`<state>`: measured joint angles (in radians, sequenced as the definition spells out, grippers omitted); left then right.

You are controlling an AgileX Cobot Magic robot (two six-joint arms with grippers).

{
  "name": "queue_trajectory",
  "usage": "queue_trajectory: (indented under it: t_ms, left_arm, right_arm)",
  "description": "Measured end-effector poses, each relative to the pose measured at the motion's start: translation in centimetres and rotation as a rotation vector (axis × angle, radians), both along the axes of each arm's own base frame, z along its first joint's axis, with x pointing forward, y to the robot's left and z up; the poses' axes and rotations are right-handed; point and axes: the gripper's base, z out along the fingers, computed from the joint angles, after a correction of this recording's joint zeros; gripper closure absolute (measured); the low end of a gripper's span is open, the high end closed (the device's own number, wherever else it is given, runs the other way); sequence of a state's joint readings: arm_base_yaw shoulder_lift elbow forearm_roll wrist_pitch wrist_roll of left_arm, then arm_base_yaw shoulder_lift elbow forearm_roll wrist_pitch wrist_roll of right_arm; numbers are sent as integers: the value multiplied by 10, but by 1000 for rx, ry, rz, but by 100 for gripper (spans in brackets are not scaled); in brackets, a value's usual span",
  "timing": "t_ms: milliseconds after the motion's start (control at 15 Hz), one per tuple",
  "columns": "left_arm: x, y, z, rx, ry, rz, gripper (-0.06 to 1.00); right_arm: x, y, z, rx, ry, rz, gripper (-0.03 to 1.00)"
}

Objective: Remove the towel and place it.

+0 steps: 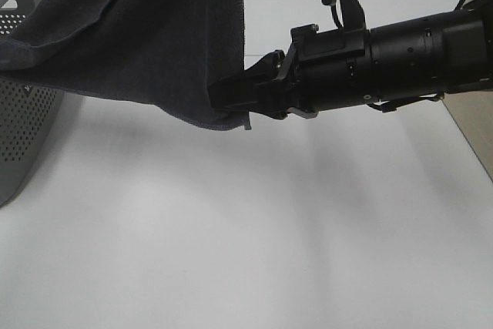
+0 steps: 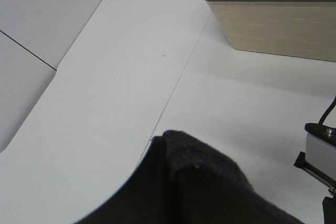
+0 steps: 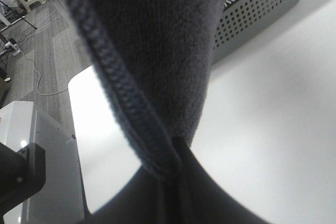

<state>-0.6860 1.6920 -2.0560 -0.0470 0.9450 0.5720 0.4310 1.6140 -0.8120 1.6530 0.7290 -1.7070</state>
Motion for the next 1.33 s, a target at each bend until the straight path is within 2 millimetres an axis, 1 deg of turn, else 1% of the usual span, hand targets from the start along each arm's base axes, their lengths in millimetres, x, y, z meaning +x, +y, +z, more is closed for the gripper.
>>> queue_trajectory:
  t_ms: [133, 200, 333, 467, 533, 800, 1000, 1133, 1200, 1333]
  left_arm:
    - [0, 0, 0, 1, 1, 0, 94]
    - [0, 0, 0, 5, -3, -2, 94]
    - [0, 0, 0, 8, -7, -4, 94]
    - [1, 1, 0, 18, -15, 1, 94]
    - [2, 3, 0, 40, -33, 15, 94]
    - [10, 10, 2, 122, -132, 81, 94]
    - [16, 13, 5, 103, -168, 155, 94]
    - [20, 18, 10, 86, -217, 215, 94]
    - [22, 20, 12, 75, -234, 232, 94]
    - [32, 30, 19, -6, -282, 292, 94]
  right_arm:
    - [-1, 0, 1, -32, 75, 3, 96]
    - [0, 0, 7, -49, 98, -1, 96]
    - [5, -1, 29, -85, 126, -35, 96]
    - [10, -3, 55, -131, 134, -86, 96]
    - [12, -7, 72, -187, 131, -129, 96]
    - [25, -25, 121, -383, 59, -313, 96]
    - [35, -43, 162, -539, -56, -459, 96]
    - [39, -53, 197, -578, -155, -545, 96]
    - [41, -54, 206, -581, -182, -561, 96]
    - [53, -55, 232, -607, -251, -603, 96]
